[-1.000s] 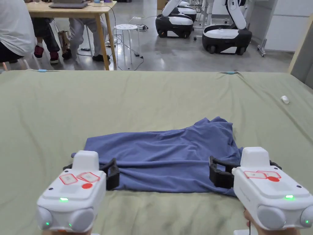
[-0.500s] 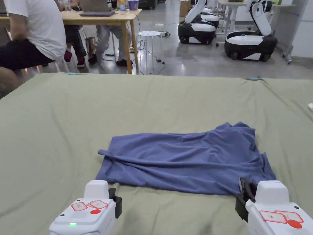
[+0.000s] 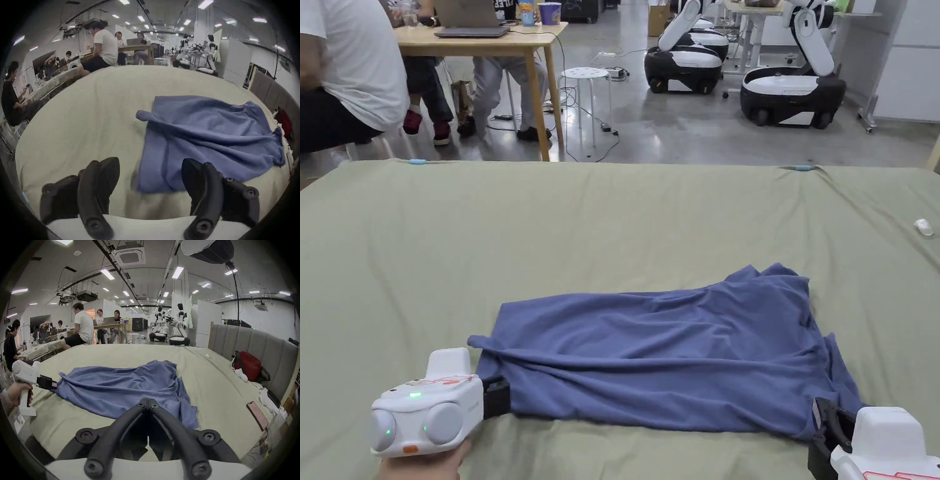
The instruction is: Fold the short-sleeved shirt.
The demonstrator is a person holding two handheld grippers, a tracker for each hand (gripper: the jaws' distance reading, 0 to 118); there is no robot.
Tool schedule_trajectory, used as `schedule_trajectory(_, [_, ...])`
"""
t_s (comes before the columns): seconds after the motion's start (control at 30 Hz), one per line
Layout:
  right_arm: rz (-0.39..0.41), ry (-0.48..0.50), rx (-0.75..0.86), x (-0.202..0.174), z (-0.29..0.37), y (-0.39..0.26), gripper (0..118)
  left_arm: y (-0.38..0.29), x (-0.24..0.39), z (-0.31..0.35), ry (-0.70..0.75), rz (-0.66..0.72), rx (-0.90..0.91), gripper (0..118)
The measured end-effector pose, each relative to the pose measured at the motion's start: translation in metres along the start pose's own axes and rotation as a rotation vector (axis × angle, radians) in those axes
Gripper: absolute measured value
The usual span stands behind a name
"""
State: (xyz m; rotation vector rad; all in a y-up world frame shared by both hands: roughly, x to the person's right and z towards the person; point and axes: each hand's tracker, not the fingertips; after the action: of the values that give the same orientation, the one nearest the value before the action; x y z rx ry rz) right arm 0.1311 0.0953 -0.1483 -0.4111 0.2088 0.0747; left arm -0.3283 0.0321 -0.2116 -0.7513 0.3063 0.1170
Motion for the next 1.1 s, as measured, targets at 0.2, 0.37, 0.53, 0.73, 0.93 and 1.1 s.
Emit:
schedule_trajectory(0.2, [0.004, -0.066, -0.041, 0.030, -0.012, 0.002, 0, 0.006, 0.015, -0.016, 0.007, -0.143, -0.097, 43])
schedule_trajectory(0.37, [0.007, -0.169, -0.174, 0.073, -0.041, 0.005, 0, 0.014, 0.027, 0.021, 0.027, -0.187, 0.015, 2])
schedule_trajectory(0.53, [-0.043, -0.143, -0.177, 0.100, -0.073, -0.001, 23, 0.026, 0.033, 0.055, 0.007, -0.162, 0.106, 2])
schedule_trajectory(0.73, [-0.032, -0.043, -0.357, 0.102, -0.135, -0.018, 100, 0.021, 0.036, 0.050, 0.010, -0.155, 0.090, 2])
schedule_trajectory(0.93, [-0.123, 0.036, -0.438, 0.101, -0.125, -0.021, 9, 0.004, 0.024, 0.042, 0.009, -0.132, 0.032, 2])
schedule_trajectory(1.1, [-0.065, 0.006, -0.323, 0.095, -0.073, 0.012, 9, 0.003, 0.014, 0.069, -0.006, -0.112, 0.052, 2])
